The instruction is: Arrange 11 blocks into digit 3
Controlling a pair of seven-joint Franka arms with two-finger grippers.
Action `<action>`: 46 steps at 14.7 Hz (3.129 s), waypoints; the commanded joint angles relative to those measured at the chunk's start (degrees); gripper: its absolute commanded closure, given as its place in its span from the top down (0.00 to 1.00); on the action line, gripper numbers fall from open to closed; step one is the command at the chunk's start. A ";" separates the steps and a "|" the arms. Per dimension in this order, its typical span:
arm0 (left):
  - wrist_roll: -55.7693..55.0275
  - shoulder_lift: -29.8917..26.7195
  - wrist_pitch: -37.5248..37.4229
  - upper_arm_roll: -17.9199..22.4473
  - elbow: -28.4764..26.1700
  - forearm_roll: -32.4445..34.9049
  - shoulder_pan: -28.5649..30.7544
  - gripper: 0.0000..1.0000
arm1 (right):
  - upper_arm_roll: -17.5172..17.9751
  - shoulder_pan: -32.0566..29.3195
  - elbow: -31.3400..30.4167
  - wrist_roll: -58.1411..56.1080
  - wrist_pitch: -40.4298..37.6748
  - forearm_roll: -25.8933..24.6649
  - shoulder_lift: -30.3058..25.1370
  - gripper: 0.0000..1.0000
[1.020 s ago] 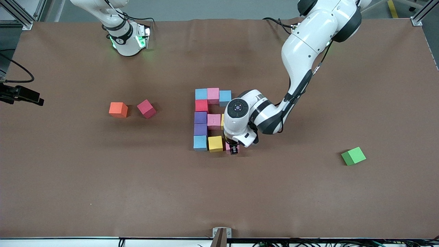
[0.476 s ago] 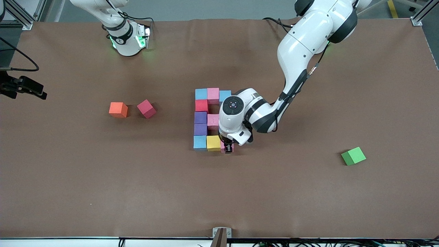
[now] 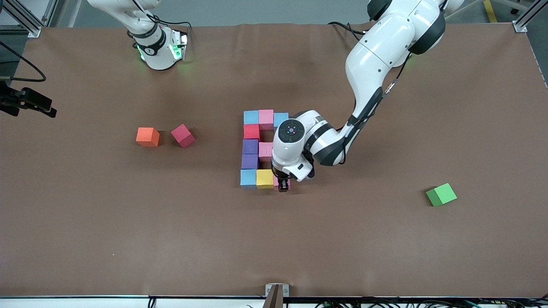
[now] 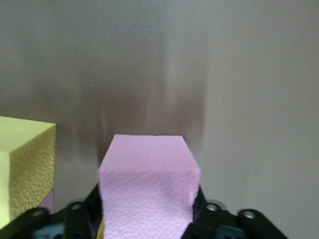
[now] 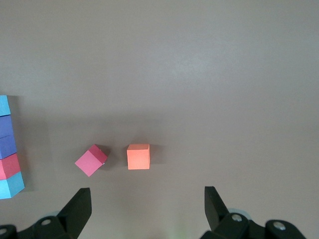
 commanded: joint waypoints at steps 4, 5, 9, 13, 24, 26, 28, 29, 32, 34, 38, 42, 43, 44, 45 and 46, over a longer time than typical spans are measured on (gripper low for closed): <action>0.12 -1.64 -0.78 -0.53 1.15 -1.42 0.92 1.00 | 0.58 -0.32 -5.82 0.14 1.01 -0.40 -5.60 1.00; 0.20 -2.52 -2.09 -0.88 0.71 -1.51 1.44 1.00 | 0.67 -0.40 -5.83 0.14 0.93 -0.40 -5.69 1.00; 2.30 -6.38 -6.75 -1.33 -0.60 -2.21 2.23 1.00 | 0.67 -0.40 -5.04 -0.47 1.10 -0.66 -5.61 1.00; 11.25 -11.48 -11.59 -5.27 -3.59 -3.44 8.02 1.00 | 0.75 -0.41 -4.78 -0.48 1.10 -0.75 -5.61 1.00; 58.79 -23.61 -17.40 -8.97 -13.43 -4.76 26.30 1.00 | 0.49 -0.41 -4.78 -1.80 0.22 -0.49 -5.61 1.00; 64.25 -25.11 -17.40 -10.28 -14.93 -4.68 29.65 1.00 | 0.49 -0.40 -4.86 -1.71 0.13 -0.22 -5.69 1.00; 67.70 -25.64 -17.40 -11.08 -15.29 -4.68 32.02 1.00 | 0.58 -0.23 -4.78 -1.71 0.31 -0.05 -5.69 1.00; 67.96 -26.34 -17.40 -11.17 -15.20 -4.68 33.51 1.00 | 0.58 -0.23 -4.69 -1.71 0.31 0.04 -5.69 1.00; 73.48 -27.66 -17.49 -11.26 -13.80 -4.32 34.58 0.99 | 0.49 -0.40 -4.42 -1.71 -0.39 0.66 -5.87 1.00; 77.88 -28.63 -17.58 -11.26 -13.88 -4.32 35.72 0.99 | 0.40 -0.40 -4.34 -1.80 -1.35 0.66 -6.92 1.00; 82.11 -29.25 -17.58 -11.26 -13.79 -4.24 35.90 0.99 | 0.40 -0.40 -4.16 -1.71 -1.80 0.66 -8.24 1.00; 86.05 -30.65 -18.97 -11.43 -13.71 -3.71 35.99 0.99 | 0.67 -0.14 -4.16 -1.18 -1.71 0.66 -8.15 1.00; 88.68 -31.70 -20.46 -11.17 -13.79 -3.71 35.99 0.99 | 0.67 -0.14 -4.16 -1.27 -1.80 0.66 -8.15 1.00; 92.02 -32.58 -22.39 -10.73 -13.79 -3.80 35.64 0.99 | 0.67 -0.31 -4.16 -1.36 -1.89 0.66 -8.15 1.00; 95.36 -33.89 -24.24 -8.90 -13.71 -4.23 34.68 0.99 | 0.67 -0.32 -4.16 -1.36 -1.89 0.66 -8.24 1.00; 98.70 -35.30 -25.47 -5.58 -13.79 -4.84 32.41 0.99 | 0.58 -0.32 -4.16 -1.36 -1.89 0.66 -8.16 1.00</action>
